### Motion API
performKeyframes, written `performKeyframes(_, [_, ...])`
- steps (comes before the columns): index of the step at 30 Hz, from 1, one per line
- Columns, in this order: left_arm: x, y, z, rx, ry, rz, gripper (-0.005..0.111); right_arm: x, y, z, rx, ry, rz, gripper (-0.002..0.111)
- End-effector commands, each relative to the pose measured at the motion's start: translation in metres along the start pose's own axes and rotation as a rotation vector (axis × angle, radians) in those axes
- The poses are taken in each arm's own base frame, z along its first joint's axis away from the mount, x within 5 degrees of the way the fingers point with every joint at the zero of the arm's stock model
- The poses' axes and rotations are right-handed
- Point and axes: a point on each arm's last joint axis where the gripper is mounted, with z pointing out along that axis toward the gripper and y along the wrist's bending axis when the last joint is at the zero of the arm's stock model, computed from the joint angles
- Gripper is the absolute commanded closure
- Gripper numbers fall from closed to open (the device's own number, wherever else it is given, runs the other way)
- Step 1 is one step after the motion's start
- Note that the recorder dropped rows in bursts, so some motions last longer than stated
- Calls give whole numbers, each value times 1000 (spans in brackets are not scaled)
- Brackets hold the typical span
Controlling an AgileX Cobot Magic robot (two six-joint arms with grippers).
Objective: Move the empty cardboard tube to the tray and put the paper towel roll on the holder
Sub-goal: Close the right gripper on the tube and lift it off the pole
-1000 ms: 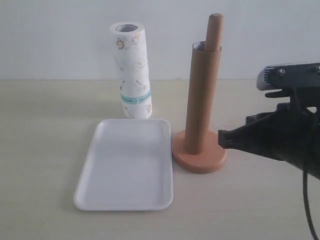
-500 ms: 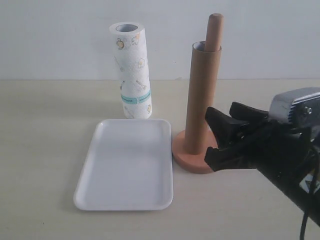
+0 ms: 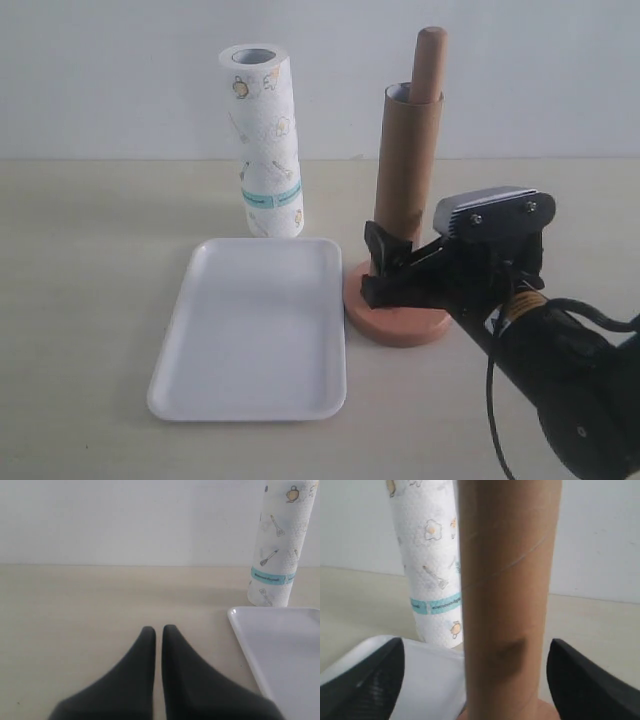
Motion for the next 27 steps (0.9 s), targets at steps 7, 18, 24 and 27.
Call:
performKeyframes(7, [1,0,0,-2,0,-2,103,-13,-3,26,-27,-81,51,47])
performKeyframes(18, [1,0,0,-2,0,-2,103,-15,-4,25,-20,-87,-46,107])
performKeyframes(24, [1,0,0,-2,0,-2,103,-40,-2,20,-23,-167,-74,107])
performKeyframes(27, [1,0,0,-2,0,-2,103,-59,0,13,-25,-218,-79,107])
